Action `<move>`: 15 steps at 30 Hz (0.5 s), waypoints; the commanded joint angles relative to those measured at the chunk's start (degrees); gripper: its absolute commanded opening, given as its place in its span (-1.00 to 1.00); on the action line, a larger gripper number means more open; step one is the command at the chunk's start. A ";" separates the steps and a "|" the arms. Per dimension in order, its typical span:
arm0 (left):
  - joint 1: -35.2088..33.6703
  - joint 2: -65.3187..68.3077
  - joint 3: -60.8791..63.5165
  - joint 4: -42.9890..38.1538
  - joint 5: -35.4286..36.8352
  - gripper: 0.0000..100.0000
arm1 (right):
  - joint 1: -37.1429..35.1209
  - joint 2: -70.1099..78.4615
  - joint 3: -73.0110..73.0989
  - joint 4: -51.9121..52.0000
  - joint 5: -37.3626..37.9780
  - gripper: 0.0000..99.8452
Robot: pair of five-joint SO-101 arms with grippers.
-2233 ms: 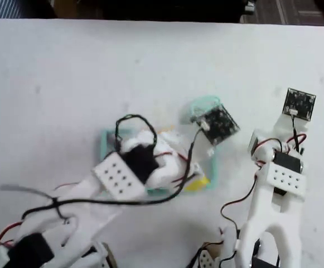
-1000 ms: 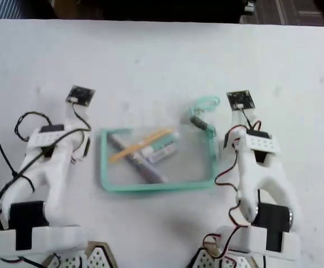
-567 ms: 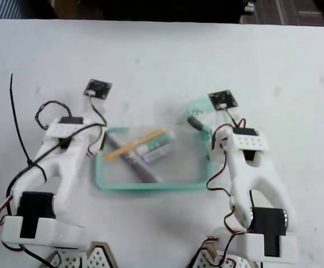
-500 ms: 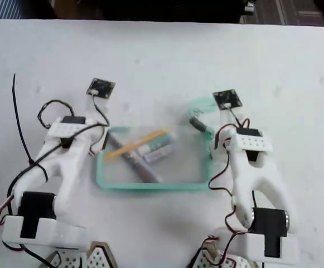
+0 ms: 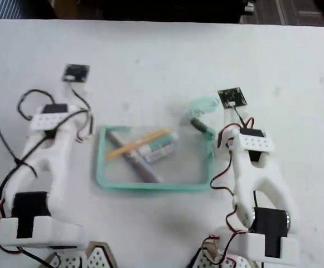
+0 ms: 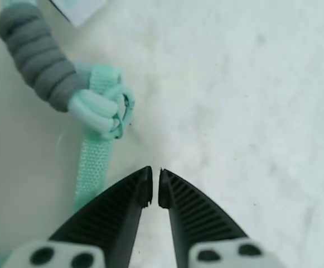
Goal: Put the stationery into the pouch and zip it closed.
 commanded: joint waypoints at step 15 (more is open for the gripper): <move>-5.23 -17.71 -64.09 41.41 -11.69 -0.96 | 0.48 -9.54 -61.54 55.08 0.53 -0.96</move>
